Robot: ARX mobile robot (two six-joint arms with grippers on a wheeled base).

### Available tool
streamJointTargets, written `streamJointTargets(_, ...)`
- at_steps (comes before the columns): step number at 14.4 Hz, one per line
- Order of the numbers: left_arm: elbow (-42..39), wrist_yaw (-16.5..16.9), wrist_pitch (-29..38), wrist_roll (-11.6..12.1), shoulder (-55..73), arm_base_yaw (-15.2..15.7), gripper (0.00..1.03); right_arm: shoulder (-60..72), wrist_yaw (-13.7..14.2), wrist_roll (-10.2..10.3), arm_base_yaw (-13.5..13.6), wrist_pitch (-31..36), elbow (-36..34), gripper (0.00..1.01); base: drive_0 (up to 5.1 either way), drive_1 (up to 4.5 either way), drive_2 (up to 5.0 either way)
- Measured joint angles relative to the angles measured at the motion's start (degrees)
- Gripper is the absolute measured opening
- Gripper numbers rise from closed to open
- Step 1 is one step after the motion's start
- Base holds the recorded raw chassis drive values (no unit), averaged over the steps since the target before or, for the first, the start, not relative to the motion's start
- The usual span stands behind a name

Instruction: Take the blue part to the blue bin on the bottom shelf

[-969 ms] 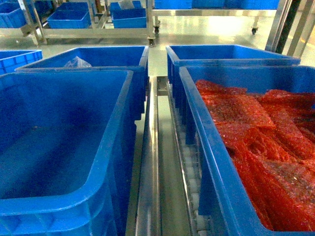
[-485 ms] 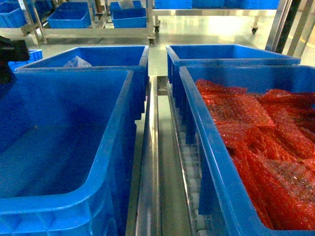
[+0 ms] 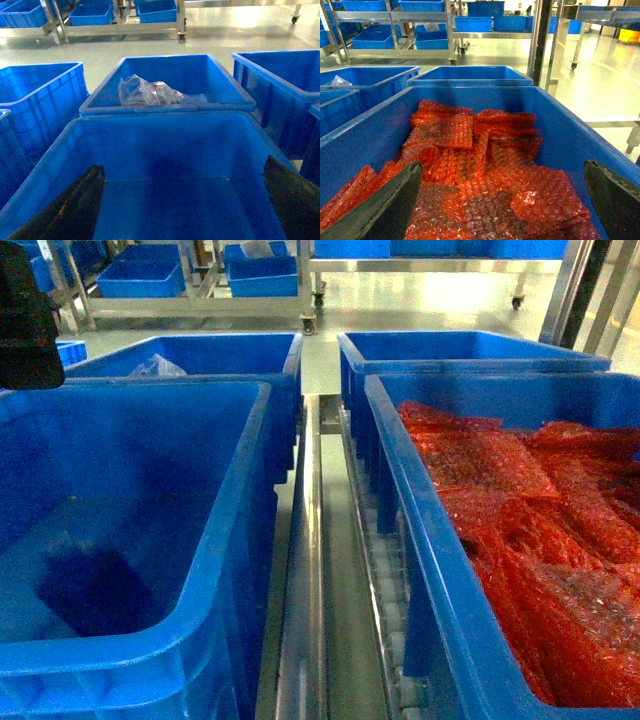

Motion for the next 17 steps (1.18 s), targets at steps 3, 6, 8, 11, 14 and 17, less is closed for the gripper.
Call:
streamJointTargets(3,0.00,0.07,0.04,-0.44,0.00,0.00,0.98,0.00,0.00,0.02,0.00,0.00,0.00,0.98,0.0,0.00,0.0)
streamJointTargets(6,-1.25,1.97,5.14,-0.31,0.35,0.52,0.93,0.00,0.00,0.00,0.00,0.00,0.00,0.98,0.0,0.00,0.0)
streamJointTargets(8,-3.52,4.48,9.29,-0.28,-0.26,1.31,0.84,0.00,0.00,0.00,0.00,0.00,0.00,0.98,0.0,0.00,0.0)
streamJointTargets(11,-13.20,7.63,11.76,-0.24,-7.56,4.31,0.48,0.00,0.00,0.00,0.00,0.00,0.00,0.98,0.0,0.00,0.0)
streamJointTargets(14,-18.36,9.51,10.97,-0.24,-13.51,5.81,0.19,0.00,0.00,0.00,0.00,0.00,0.00,0.98,0.0,0.00,0.0)
streamJointTargets(17,-21.97,10.75,8.85,-0.20,-19.17,7.17,0.02,0.00,0.00,0.00,0.00,0.00,0.00,0.98,0.0,0.00,0.0)
